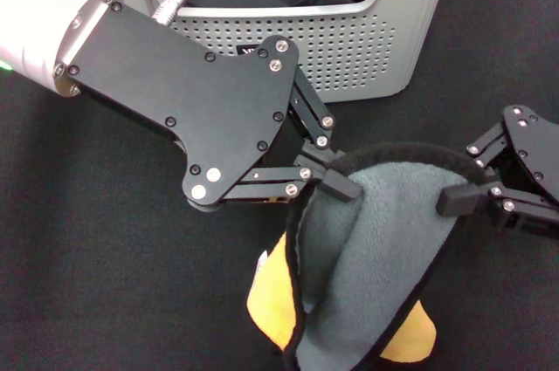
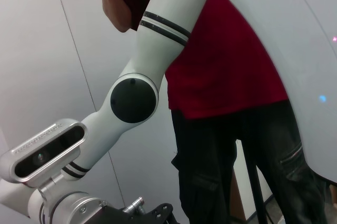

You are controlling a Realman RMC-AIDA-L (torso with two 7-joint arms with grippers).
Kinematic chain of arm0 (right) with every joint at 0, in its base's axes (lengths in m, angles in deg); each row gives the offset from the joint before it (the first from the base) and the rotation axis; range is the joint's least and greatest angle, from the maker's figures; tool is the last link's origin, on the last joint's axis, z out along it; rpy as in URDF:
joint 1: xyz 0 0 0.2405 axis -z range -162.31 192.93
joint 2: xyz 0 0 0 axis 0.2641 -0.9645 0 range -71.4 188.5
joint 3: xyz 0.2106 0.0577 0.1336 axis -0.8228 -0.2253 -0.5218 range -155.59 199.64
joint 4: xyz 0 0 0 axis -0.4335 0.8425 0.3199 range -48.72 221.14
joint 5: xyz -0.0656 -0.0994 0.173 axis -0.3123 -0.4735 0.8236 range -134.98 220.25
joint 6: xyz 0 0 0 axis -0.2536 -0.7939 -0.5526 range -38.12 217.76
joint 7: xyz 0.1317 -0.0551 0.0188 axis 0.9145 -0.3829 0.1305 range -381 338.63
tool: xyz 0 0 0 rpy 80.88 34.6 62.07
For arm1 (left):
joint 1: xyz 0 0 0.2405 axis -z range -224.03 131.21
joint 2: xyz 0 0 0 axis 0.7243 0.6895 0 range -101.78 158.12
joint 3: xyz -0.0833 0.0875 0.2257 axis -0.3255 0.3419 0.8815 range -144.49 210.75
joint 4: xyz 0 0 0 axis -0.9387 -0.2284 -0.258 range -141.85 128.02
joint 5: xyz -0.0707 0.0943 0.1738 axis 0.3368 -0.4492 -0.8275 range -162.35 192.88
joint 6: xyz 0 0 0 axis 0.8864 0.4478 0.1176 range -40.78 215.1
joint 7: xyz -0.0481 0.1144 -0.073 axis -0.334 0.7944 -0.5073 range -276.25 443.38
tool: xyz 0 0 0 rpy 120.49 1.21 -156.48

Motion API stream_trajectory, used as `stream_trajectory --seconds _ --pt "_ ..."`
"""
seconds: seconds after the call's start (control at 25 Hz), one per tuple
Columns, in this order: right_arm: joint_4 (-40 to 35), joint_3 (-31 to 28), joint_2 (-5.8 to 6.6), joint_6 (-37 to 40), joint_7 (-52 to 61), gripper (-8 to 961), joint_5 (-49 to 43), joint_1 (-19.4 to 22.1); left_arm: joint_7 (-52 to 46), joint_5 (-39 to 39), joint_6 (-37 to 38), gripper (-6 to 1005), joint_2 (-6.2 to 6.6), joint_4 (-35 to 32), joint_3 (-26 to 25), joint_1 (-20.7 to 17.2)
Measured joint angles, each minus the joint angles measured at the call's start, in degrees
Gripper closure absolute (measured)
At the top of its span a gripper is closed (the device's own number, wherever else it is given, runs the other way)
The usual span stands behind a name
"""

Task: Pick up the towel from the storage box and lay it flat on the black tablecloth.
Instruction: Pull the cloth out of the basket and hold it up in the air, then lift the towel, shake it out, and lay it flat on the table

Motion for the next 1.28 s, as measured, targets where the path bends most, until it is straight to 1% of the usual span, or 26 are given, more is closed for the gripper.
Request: stream_trajectory --seconds 0.12,0.2,0.36,0.48,0.64,0.76,0.92,1.04,1.16,1.28 --pt "-1.5 0.4 -0.35 -0.1 -0.3 897 1.0 0.8 0.0 -0.2 0.0 974 -0.10 0.4 -0.4 -0.1" --pt "-1.7 0.3 -0.38 -0.2 -0.4 910 1.7 1.0 0.0 -0.9 0.0 973 -0.47 1.1 -1.7 -0.2" --pt "-2.0 0.2 -0.15 -0.3 -0.4 937 3.4 1.1 0.4 -5.0 -0.1 970 -2.23 3.9 -6.5 0.0" --pt "-3.0 -0.1 -0.29 -0.4 -0.1 938 4.0 1.1 1.4 -8.0 -1.0 969 -3.42 4.9 -7.3 -0.1" --pt "-3.4 -0.2 -0.42 -0.8 0.2 938 5.2 0.8 1.8 -10.3 -3.8 967 -4.83 5.2 -7.4 -1.2" --pt "-4.5 -0.3 -0.48 -2.0 0.5 939 5.7 0.5 2.2 -10.7 -5.7 965 -5.43 6.2 -7.4 -1.9" --pt "-6.9 -0.3 -0.91 -4.5 0.7 939 6.5 -0.3 3.7 -11.0 -8.5 961 -6.05 8.7 -7.4 -2.3" --pt "-8.7 -0.3 -1.00 -5.7 1.6 939 7.6 -1.2 5.1 -10.9 -9.7 951 -6.17 10.7 -7.4 -2.8" --pt "-10.6 -0.3 -0.96 -6.3 3.0 939 8.1 -2.1 5.5 -10.7 -11.6 948 -6.55 11.6 -7.6 -3.7" --pt "-12.4 -0.3 -0.98 -6.2 4.0 939 9.2 -2.4 6.4 -10.6 -13.3 949 -7.39 11.7 -8.8 -5.4"
